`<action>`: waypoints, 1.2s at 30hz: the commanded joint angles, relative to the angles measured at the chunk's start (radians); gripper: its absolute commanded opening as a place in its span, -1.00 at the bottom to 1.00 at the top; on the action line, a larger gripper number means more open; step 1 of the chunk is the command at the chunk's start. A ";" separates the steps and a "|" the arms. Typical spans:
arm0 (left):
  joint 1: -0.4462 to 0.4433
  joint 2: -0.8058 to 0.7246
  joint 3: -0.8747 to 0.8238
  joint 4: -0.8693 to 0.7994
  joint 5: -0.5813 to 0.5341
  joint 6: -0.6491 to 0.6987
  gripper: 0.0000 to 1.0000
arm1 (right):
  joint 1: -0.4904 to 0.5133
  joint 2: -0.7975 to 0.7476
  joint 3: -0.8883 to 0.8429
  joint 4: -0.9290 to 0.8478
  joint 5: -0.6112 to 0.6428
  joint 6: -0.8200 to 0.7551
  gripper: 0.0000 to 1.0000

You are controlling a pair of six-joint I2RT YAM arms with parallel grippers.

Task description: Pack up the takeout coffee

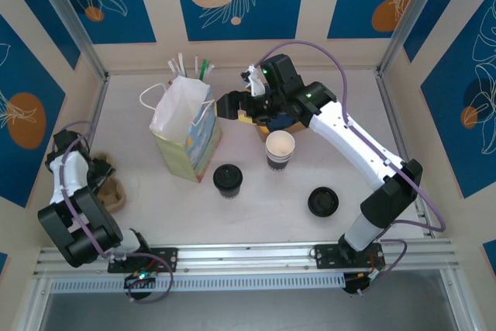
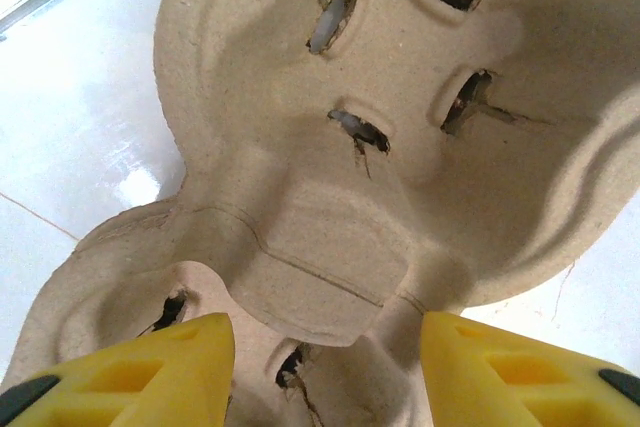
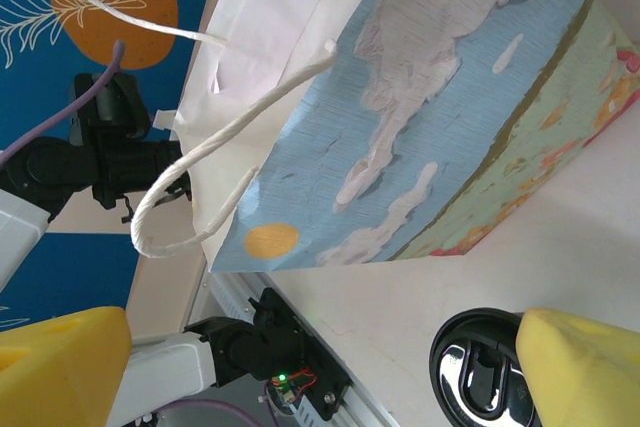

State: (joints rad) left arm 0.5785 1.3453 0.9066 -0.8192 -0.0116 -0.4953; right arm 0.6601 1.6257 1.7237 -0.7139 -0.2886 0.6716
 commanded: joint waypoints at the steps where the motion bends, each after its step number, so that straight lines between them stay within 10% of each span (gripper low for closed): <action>1: -0.019 -0.007 0.016 -0.053 -0.005 0.037 0.04 | 0.007 -0.003 -0.002 0.019 -0.013 0.011 0.98; 12: -0.032 -0.172 -0.074 -0.139 0.007 -0.051 0.04 | 0.005 -0.068 -0.115 0.076 -0.001 0.035 0.98; 36: -0.183 -0.024 -0.040 -0.019 0.144 -0.168 -0.07 | -0.008 -0.135 -0.178 0.062 0.017 0.046 0.98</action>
State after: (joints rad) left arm 0.4168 1.3132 0.8291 -0.8444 0.1192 -0.6395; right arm 0.6540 1.5215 1.5608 -0.6403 -0.2726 0.7090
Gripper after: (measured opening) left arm 0.464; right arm 0.990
